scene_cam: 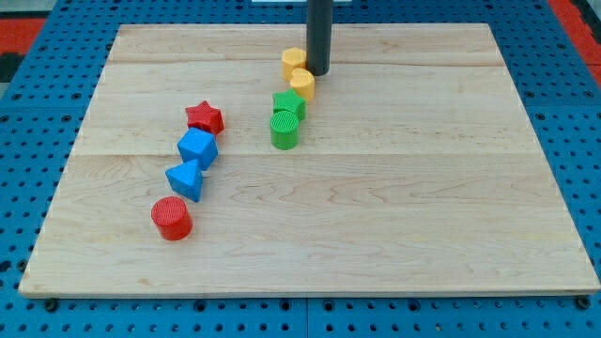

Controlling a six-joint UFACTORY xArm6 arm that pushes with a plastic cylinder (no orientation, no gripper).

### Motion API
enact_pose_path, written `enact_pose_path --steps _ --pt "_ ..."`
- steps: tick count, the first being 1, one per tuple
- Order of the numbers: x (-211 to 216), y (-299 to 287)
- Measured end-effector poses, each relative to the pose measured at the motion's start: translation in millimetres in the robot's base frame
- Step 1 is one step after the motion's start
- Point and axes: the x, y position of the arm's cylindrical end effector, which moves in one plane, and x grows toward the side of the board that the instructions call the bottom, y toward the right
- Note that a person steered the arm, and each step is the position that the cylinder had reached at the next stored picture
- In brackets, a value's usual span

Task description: Slide the yellow hexagon slightly to the down

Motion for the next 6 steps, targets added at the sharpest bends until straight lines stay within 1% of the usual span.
enact_pose_path --steps 1,2,3,4,5,6 --pt "-12.3 -16.1" --pt "2.6 30.7" --pt "29.0 43.6" --pt "29.1 -4.6" --pt "39.7 -16.2" --pt "46.1 -8.5"
